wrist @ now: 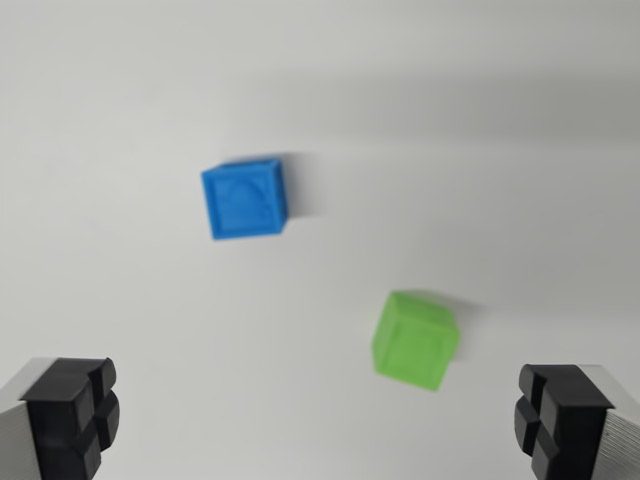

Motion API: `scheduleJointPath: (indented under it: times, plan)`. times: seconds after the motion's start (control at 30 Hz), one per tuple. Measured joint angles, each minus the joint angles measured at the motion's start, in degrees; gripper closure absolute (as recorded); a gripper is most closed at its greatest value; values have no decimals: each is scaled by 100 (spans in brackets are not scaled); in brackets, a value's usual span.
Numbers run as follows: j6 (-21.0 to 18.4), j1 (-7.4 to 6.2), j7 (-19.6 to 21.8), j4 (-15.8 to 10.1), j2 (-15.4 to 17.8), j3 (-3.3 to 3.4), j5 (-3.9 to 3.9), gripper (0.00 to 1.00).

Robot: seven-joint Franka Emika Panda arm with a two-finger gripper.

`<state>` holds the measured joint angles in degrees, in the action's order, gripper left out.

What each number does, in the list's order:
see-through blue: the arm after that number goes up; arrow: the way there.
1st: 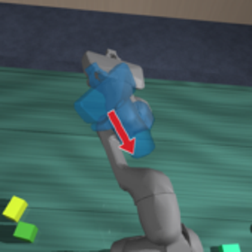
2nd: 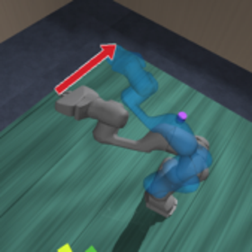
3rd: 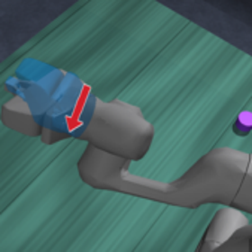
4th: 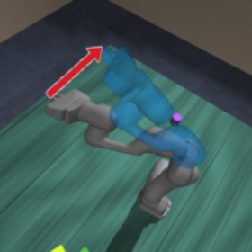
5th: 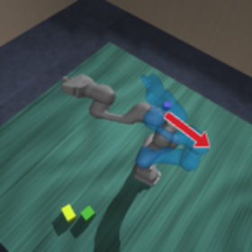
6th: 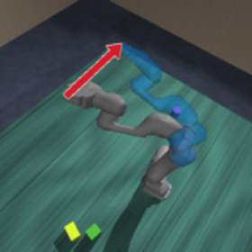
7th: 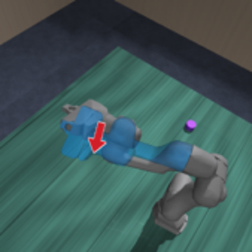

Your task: Stack cube

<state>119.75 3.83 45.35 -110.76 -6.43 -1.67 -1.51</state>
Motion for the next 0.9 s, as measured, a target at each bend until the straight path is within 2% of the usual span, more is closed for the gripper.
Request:
scheduleJointPath:
  times: [0.6,0.9]
  plan:
    - [18,-3,0,-22,-7,0,0,0]
    - [168,-46,0,-122,-82,-7,2,0]
